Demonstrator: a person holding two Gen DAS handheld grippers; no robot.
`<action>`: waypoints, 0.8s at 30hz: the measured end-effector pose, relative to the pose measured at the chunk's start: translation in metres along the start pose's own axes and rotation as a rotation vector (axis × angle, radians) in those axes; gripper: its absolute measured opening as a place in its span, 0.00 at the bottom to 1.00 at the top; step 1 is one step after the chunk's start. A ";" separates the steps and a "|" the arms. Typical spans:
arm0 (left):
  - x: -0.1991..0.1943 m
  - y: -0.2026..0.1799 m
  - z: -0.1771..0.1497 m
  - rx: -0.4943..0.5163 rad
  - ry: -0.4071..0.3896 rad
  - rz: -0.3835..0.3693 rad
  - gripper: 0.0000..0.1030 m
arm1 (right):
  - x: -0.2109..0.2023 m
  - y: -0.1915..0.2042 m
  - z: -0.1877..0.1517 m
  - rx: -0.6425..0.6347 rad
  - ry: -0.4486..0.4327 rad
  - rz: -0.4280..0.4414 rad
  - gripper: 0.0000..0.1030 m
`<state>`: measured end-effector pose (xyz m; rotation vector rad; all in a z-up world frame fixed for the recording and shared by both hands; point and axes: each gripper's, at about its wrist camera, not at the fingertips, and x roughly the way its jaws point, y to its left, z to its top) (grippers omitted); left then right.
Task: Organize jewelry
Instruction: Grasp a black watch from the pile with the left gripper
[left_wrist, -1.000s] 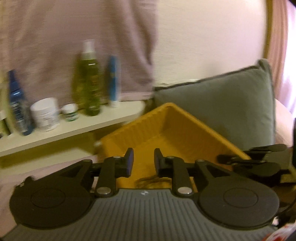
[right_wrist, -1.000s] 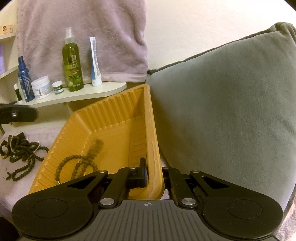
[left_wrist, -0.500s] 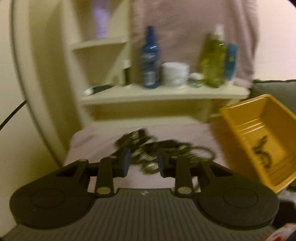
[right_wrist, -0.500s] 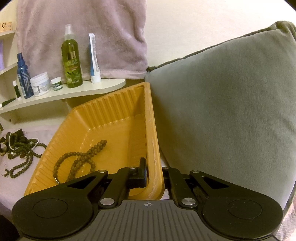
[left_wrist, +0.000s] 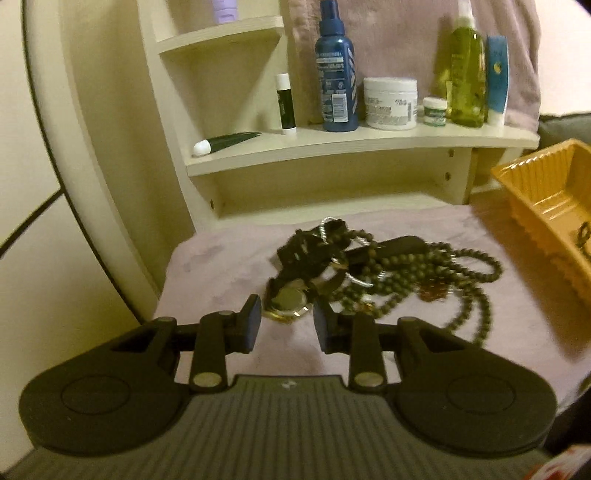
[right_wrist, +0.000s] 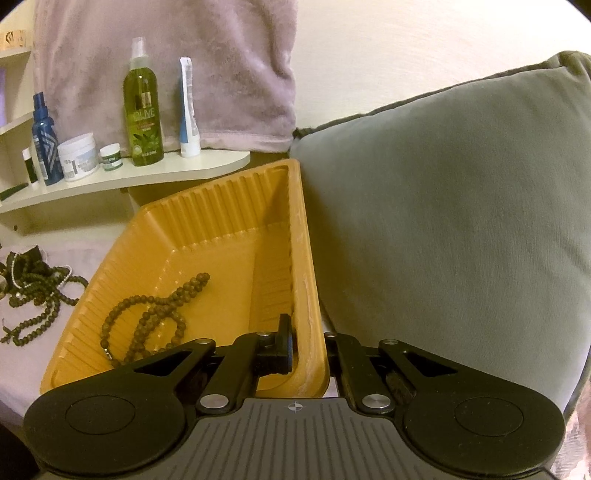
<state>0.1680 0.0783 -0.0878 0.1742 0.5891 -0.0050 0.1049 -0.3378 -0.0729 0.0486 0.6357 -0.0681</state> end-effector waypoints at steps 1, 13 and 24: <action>0.005 0.001 0.001 0.019 -0.001 0.009 0.26 | 0.000 0.000 0.000 0.000 0.001 -0.002 0.04; 0.038 -0.001 0.010 0.132 0.003 0.022 0.26 | 0.003 0.000 0.001 -0.005 0.007 -0.014 0.05; 0.029 -0.007 0.019 0.177 0.016 0.031 0.09 | 0.002 -0.001 0.001 0.000 -0.004 -0.004 0.05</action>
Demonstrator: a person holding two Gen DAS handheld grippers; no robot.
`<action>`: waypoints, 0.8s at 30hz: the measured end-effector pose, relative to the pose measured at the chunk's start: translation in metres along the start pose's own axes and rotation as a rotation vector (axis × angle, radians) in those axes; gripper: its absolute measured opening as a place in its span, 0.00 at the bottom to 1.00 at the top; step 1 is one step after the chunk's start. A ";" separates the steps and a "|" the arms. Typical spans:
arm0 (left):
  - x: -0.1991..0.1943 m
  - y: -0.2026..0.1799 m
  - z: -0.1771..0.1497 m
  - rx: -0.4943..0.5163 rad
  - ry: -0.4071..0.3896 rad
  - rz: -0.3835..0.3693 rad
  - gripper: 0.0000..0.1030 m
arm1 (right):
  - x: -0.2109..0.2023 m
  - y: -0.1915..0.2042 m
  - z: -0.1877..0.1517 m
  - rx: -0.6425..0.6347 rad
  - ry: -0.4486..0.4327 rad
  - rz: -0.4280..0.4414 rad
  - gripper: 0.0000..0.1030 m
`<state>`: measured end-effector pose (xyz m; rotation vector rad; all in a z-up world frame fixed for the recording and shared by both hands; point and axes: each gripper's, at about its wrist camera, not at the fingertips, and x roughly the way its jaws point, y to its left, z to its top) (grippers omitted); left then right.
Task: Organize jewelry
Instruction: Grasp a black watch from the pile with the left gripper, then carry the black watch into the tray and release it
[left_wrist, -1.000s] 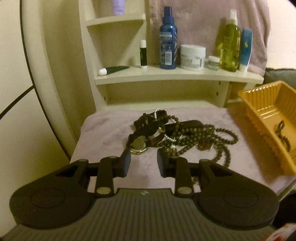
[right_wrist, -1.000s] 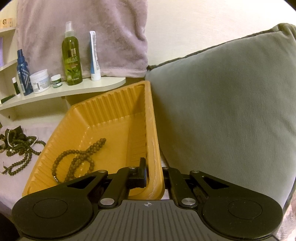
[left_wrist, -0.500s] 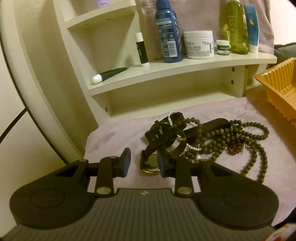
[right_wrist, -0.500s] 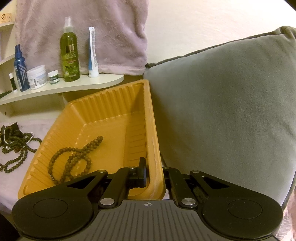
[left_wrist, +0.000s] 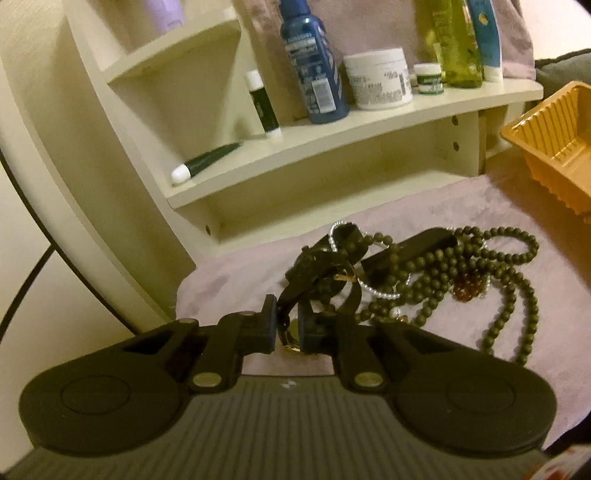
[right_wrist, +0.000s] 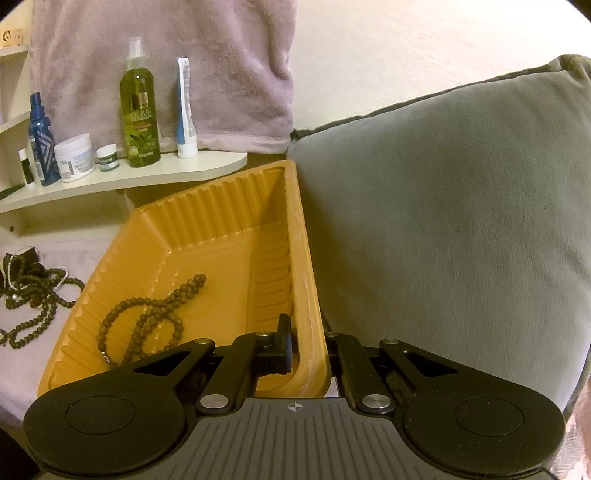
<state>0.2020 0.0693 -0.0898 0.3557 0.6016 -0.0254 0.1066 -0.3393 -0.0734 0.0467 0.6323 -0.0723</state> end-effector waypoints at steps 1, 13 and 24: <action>-0.004 0.000 0.002 -0.002 -0.006 -0.005 0.09 | -0.001 0.001 0.000 0.000 -0.001 0.001 0.04; -0.055 0.000 0.044 0.001 -0.121 -0.062 0.08 | -0.006 0.001 -0.001 0.000 -0.017 0.008 0.04; -0.081 -0.031 0.073 -0.010 -0.195 -0.212 0.08 | -0.008 0.002 0.000 0.001 -0.024 0.012 0.04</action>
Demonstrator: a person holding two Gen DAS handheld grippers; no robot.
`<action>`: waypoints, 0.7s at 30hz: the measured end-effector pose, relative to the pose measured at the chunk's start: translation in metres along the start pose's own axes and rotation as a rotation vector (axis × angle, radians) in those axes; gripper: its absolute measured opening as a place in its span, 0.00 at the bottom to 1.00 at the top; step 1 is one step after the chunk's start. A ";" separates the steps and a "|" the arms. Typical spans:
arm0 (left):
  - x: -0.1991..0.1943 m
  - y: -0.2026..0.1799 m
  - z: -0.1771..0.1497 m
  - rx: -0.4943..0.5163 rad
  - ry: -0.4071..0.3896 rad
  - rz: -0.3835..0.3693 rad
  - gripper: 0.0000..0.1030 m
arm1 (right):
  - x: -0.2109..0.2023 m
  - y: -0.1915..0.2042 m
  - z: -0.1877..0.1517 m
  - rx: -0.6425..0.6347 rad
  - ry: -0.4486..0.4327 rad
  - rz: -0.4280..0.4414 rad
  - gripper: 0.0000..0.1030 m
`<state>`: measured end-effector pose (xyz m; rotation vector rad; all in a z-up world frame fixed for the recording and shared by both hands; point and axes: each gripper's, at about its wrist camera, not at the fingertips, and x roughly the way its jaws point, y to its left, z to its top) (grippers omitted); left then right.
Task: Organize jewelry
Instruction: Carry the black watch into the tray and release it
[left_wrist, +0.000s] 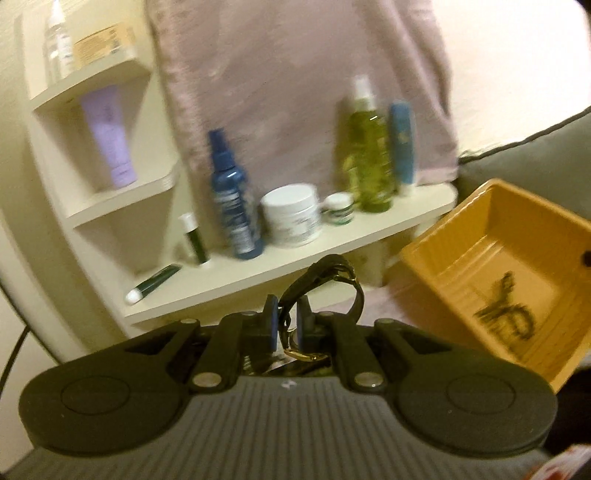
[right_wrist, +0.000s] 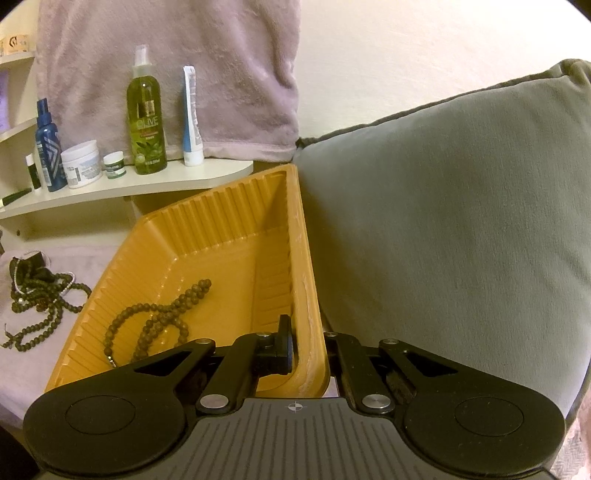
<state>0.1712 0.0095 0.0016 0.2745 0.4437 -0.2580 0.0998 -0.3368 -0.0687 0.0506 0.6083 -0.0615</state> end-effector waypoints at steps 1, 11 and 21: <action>-0.001 -0.004 0.002 0.000 -0.005 -0.016 0.08 | 0.000 0.000 0.000 0.000 0.000 0.000 0.04; -0.001 -0.065 0.025 -0.001 -0.036 -0.230 0.08 | 0.000 0.000 0.000 0.003 0.000 0.000 0.04; 0.019 -0.132 0.018 0.031 0.030 -0.409 0.08 | 0.000 0.000 0.000 0.009 0.000 0.007 0.04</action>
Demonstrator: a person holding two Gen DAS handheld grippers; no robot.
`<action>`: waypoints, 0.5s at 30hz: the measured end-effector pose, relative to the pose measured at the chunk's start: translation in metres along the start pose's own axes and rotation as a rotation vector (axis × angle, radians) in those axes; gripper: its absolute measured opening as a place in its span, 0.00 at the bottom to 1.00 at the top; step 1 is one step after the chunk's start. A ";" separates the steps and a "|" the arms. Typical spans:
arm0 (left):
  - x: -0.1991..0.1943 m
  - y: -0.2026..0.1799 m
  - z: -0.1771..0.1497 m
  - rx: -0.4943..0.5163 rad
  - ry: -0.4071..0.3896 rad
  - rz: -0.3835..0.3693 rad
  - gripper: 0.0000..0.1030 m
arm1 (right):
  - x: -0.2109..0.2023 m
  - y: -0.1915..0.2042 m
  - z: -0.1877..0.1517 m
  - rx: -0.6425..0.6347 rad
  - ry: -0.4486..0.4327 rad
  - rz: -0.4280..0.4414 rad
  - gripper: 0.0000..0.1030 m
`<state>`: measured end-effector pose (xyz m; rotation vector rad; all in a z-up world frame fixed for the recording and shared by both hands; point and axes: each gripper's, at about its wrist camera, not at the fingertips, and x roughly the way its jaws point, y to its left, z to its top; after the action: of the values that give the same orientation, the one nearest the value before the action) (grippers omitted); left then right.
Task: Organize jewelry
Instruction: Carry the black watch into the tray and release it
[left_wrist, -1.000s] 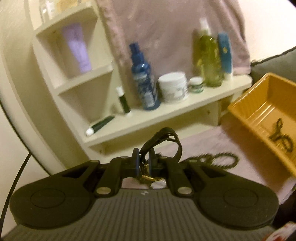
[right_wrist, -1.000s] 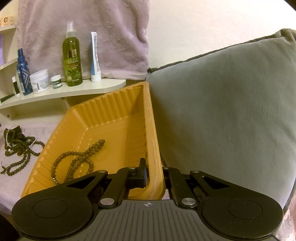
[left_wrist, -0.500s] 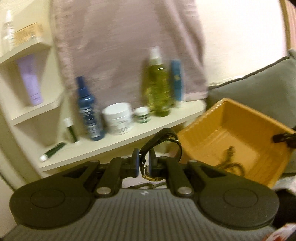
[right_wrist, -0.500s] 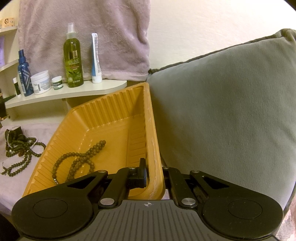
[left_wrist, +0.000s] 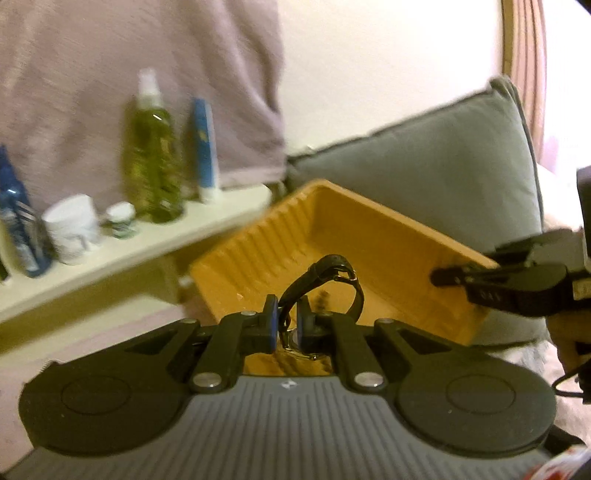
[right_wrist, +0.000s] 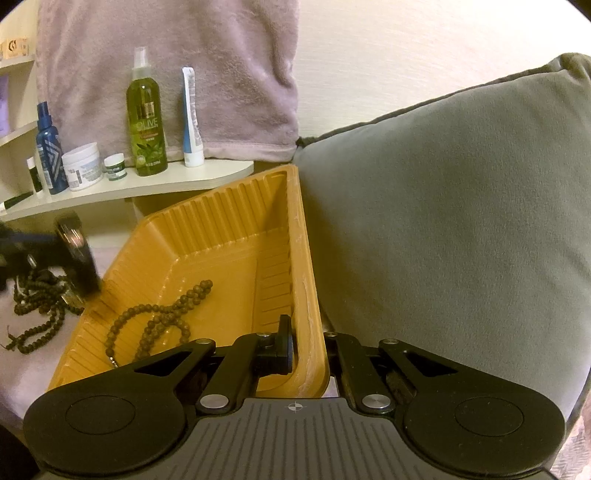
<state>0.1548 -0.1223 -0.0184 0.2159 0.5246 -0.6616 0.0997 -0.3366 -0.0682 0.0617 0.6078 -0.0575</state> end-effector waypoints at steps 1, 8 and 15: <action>0.003 -0.004 -0.002 0.005 0.010 -0.011 0.08 | 0.000 0.000 0.000 0.002 0.000 0.001 0.04; 0.021 -0.013 -0.017 0.005 0.073 -0.038 0.09 | -0.001 0.000 0.000 0.006 0.000 0.005 0.04; 0.018 -0.008 -0.021 -0.014 0.048 -0.043 0.21 | -0.001 0.000 0.000 0.008 0.002 0.006 0.04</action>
<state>0.1528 -0.1305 -0.0459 0.2082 0.5813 -0.6952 0.0990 -0.3361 -0.0675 0.0710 0.6095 -0.0545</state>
